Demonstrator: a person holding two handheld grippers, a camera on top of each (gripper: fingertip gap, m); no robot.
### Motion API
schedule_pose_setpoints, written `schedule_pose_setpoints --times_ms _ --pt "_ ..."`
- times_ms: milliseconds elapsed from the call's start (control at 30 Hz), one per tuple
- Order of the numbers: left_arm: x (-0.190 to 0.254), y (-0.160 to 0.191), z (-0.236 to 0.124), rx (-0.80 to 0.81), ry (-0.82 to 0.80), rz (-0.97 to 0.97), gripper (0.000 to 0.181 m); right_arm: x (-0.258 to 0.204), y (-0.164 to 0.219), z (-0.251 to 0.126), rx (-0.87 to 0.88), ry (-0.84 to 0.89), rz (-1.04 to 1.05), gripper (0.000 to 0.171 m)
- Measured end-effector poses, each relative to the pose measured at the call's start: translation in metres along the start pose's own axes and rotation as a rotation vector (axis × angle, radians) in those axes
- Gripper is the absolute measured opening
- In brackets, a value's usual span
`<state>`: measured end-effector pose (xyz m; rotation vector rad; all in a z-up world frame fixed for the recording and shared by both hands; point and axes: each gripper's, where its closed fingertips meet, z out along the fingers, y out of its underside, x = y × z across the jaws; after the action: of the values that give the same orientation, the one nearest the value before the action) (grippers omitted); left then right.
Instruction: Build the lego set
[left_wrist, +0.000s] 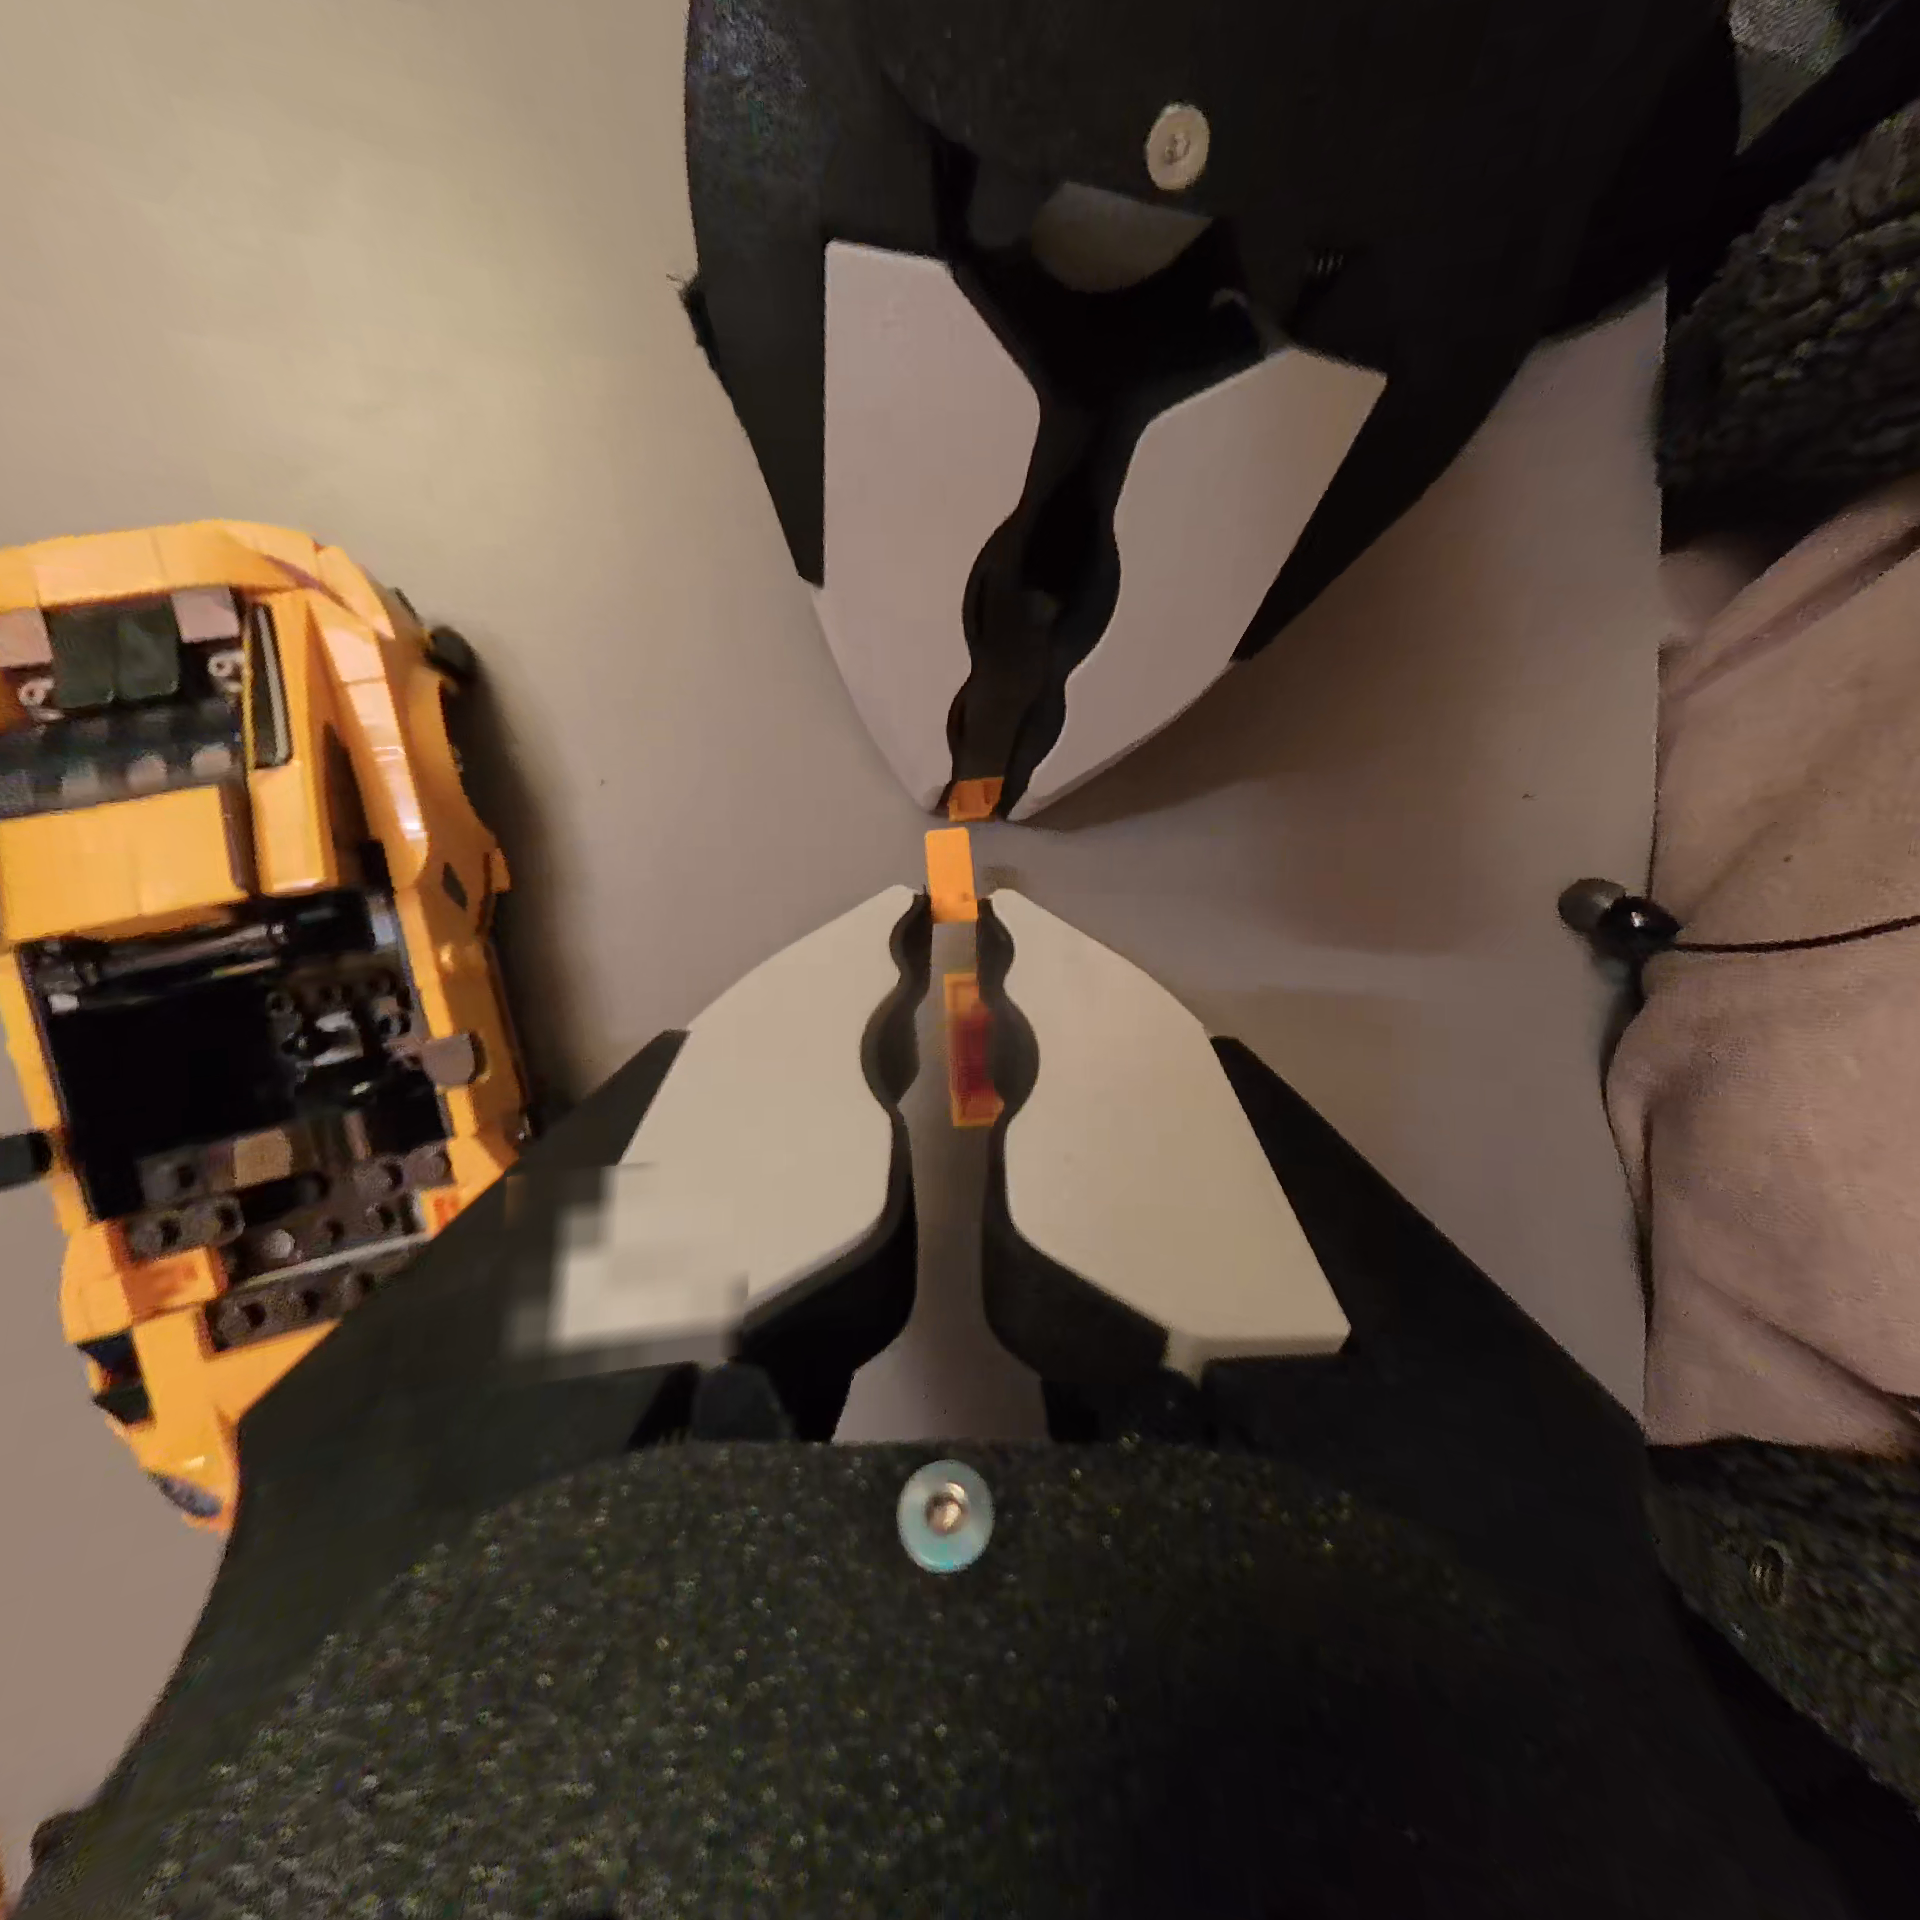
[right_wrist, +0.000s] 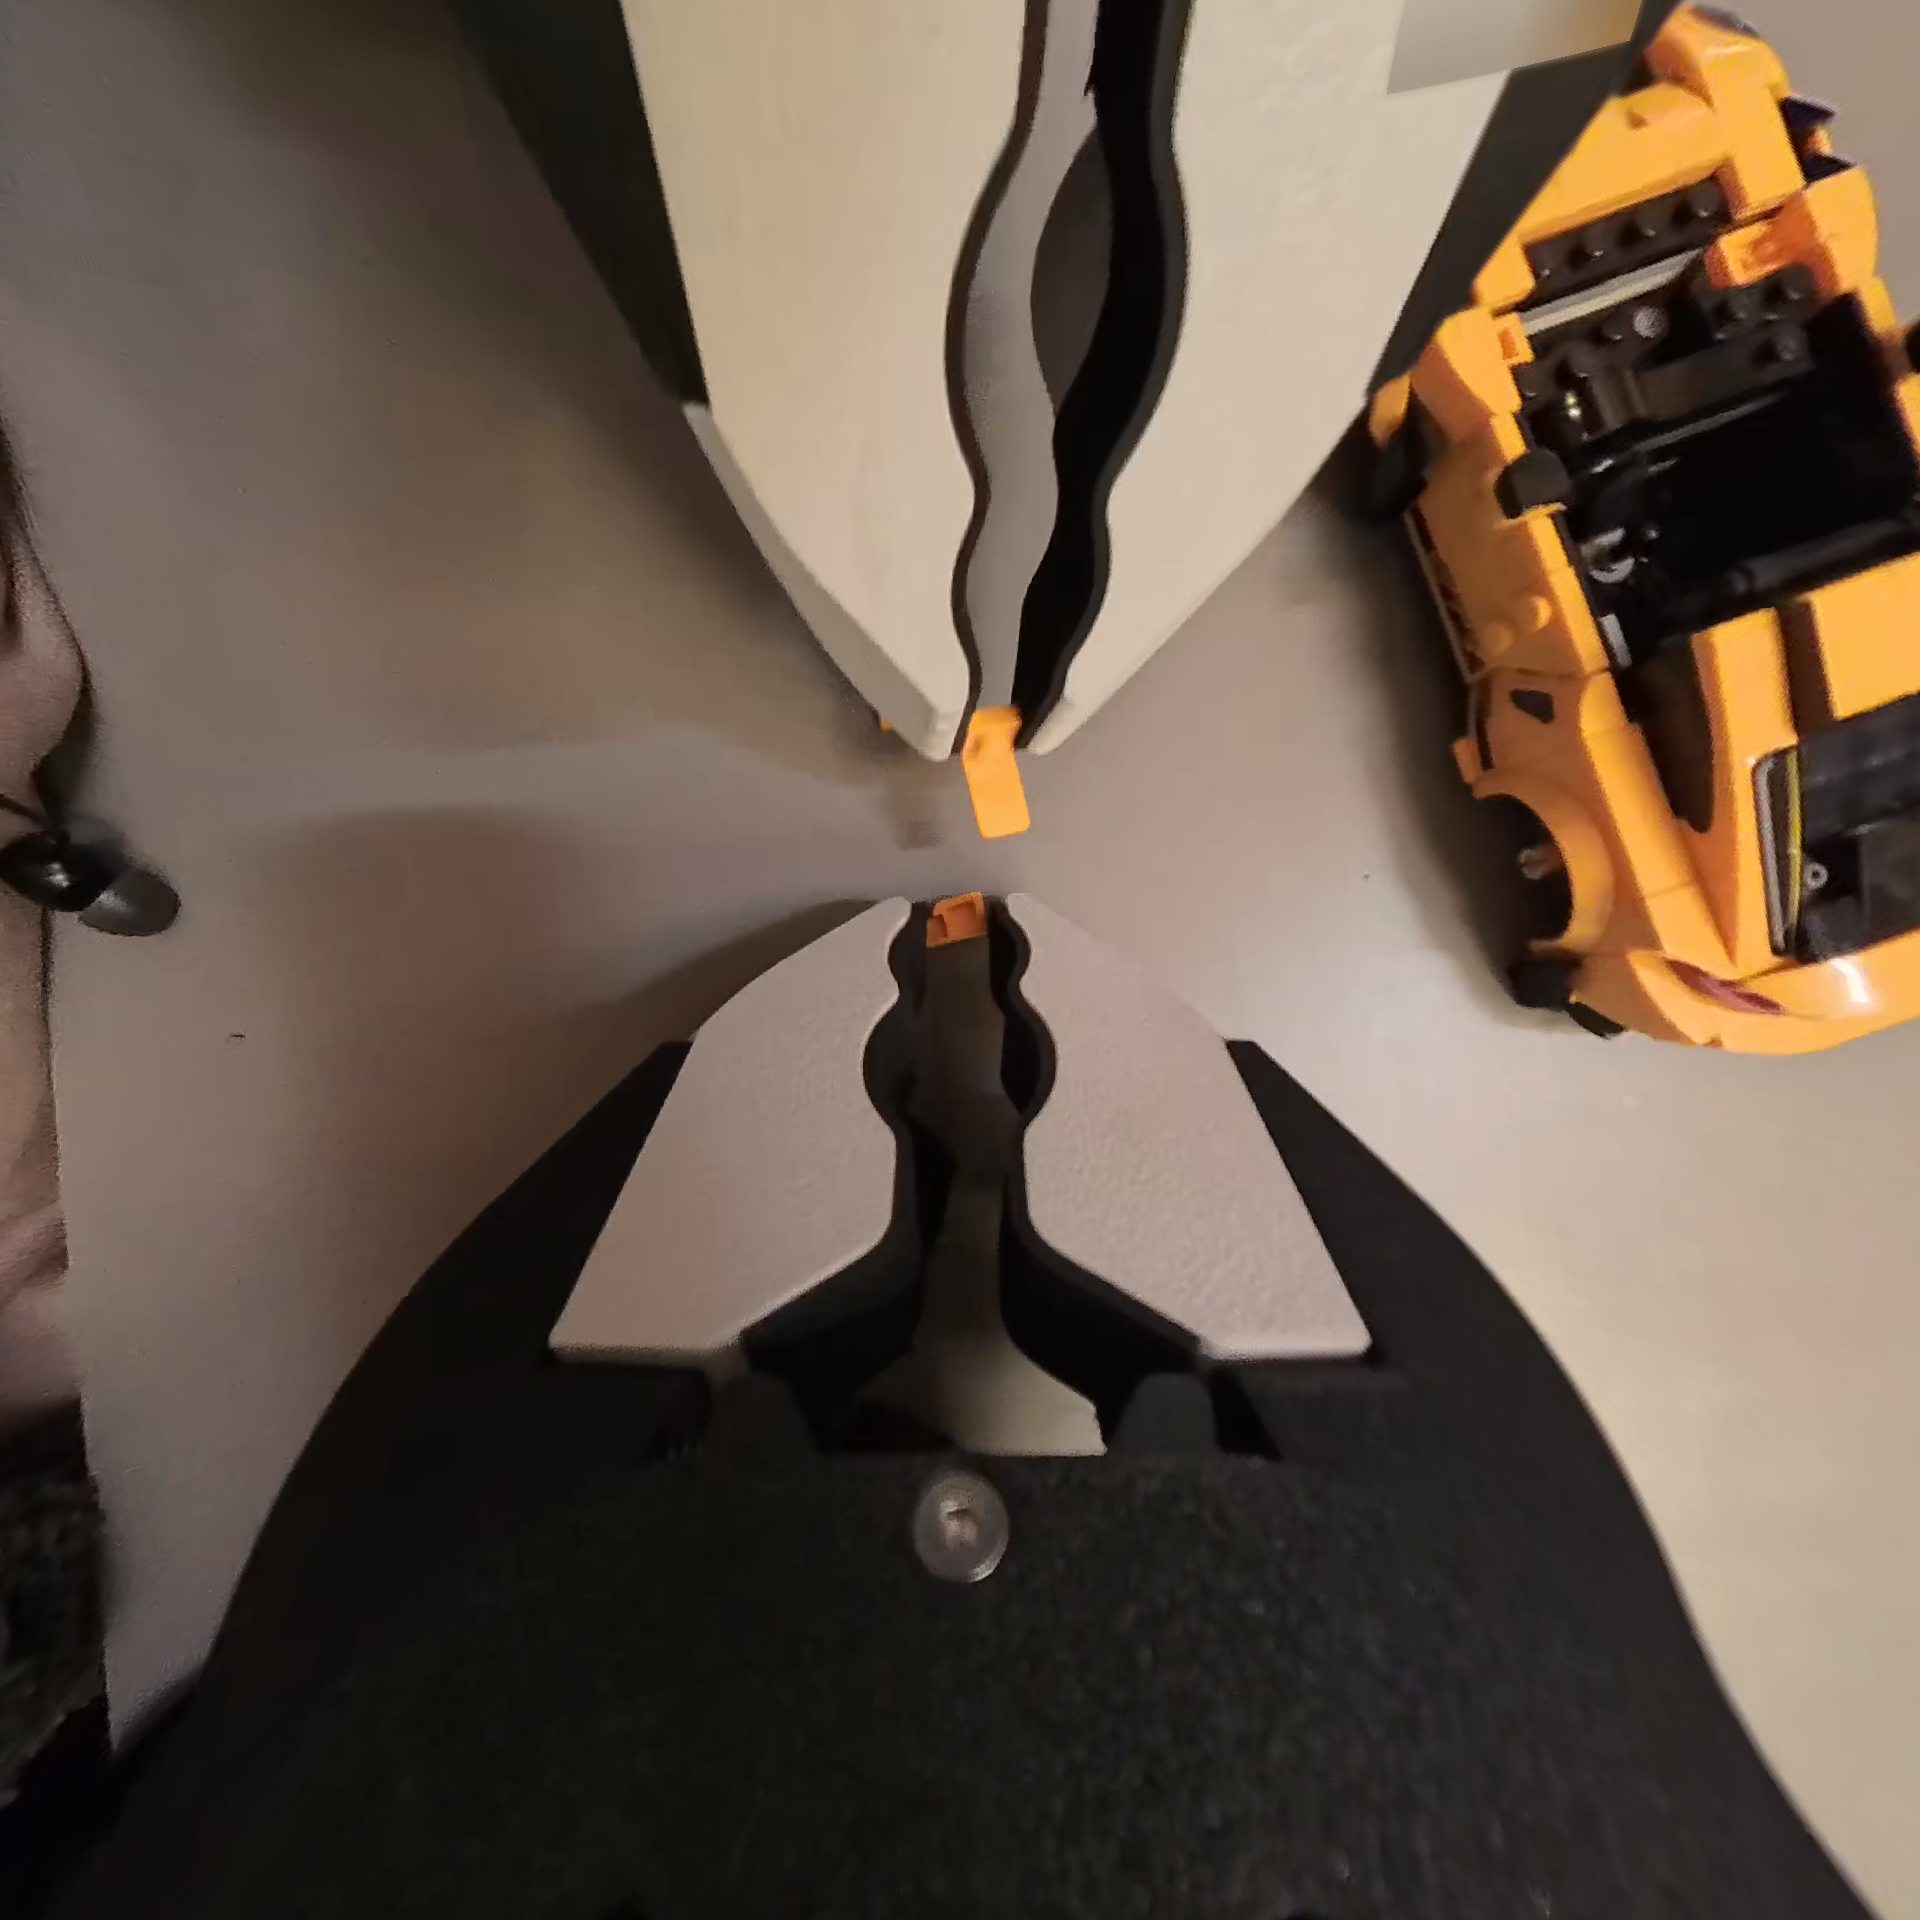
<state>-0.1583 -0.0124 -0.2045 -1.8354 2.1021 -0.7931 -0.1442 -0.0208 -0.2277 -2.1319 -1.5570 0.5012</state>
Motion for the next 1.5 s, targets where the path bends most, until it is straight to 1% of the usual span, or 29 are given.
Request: schedule_pose_setpoints --times_ms 33,100,200,267,333,433,533,733,967,1167,1300,1400,1500 --pt "0.000 -0.001 0.003 0.001 0.004 0.002 0.008 0.001 0.000 0.000 0.004 0.010 0.005 0.012" --pt "0.000 -0.003 0.008 -0.001 0.014 0.010 0.008 0.002 0.000 -0.002 0.015 0.022 0.013 0.019" --pt "-0.001 -0.003 0.013 -0.010 0.025 0.010 0.008 -0.001 -0.001 -0.011 0.053 -0.001 0.022 0.020" --pt "0.000 -0.004 0.016 -0.011 0.030 0.014 0.008 -0.001 0.000 -0.017 0.069 -0.010 0.013 0.019" --pt "0.000 -0.004 0.018 -0.023 0.033 0.019 0.008 -0.001 0.001 -0.021 0.086 -0.019 0.009 0.013" --pt "0.002 -0.003 0.022 -0.045 0.039 0.025 0.008 0.001 -0.001 -0.020 0.111 -0.027 0.026 0.006" --pt "0.003 -0.001 0.023 -0.064 0.045 0.021 0.007 0.003 -0.004 -0.017 0.125 -0.029 0.020 0.002" --pt "0.005 0.000 0.024 -0.075 0.039 0.025 0.007 0.003 -0.008 -0.012 0.123 -0.043 -0.012 0.000" --pt "0.004 0.004 0.027 -0.085 0.020 0.015 0.008 0.003 -0.003 -0.009 0.108 -0.040 -0.023 0.000" --pt "0.005 0.003 0.027 -0.081 0.010 0.012 0.008 0.005 0.000 -0.009 0.104 0.001 -0.085 0.000" --pt "0.005 0.002 0.028 -0.075 0.017 0.012 0.008 0.000 -0.007 -0.015 0.165 0.015 -0.188 0.000" --pt "0.005 0.002 0.028 -0.077 0.026 0.012 0.007 0.001 -0.004 -0.010 0.138 0.034 -0.244 0.000" --pt "0.006 0.001 0.028 -0.077 0.027 0.017 0.008 0.000 -0.003 -0.008 0.118 0.018 -0.250 0.000"
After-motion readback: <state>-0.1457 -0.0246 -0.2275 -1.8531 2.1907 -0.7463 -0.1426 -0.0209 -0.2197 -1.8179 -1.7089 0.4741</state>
